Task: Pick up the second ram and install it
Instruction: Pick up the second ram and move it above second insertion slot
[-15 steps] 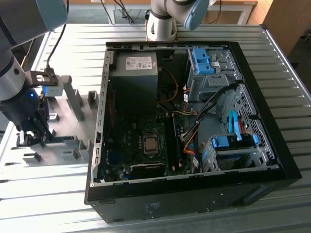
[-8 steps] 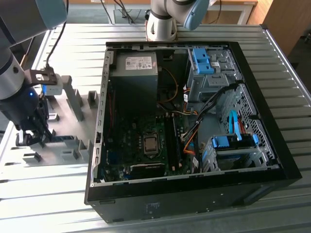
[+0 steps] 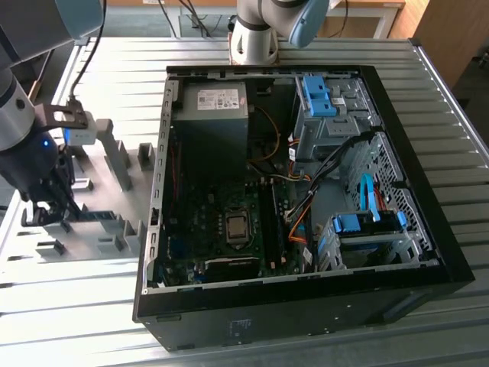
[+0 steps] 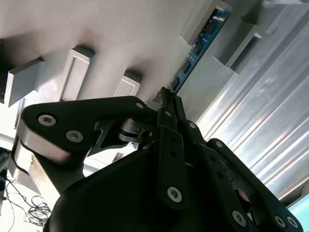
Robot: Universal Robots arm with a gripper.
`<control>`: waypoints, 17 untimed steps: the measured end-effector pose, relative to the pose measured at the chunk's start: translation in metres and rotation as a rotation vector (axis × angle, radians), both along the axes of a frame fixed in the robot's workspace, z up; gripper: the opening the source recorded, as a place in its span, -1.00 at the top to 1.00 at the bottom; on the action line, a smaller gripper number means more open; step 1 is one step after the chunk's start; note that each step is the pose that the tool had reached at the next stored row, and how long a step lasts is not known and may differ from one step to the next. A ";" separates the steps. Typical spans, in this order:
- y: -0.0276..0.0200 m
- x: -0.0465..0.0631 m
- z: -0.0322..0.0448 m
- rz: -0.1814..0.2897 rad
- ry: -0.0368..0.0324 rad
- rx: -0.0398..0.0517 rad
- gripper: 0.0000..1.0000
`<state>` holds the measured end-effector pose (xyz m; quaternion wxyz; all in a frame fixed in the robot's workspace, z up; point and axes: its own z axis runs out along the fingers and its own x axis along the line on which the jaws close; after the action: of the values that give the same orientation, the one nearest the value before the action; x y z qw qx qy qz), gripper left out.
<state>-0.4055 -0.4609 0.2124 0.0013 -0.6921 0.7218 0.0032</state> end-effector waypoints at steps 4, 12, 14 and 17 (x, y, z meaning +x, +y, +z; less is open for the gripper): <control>0.0000 0.000 0.0041 0.000 0.0000 0.0010 0.73; 0.0000 0.000 0.0124 0.000 0.0000 0.0023 0.73; 0.0000 0.000 0.0143 0.000 0.0000 0.0026 0.73; 0.0000 0.000 0.0170 0.000 0.0000 0.0029 0.73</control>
<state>-0.4055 -0.4609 0.2294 0.0023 -0.6921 0.7218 0.0042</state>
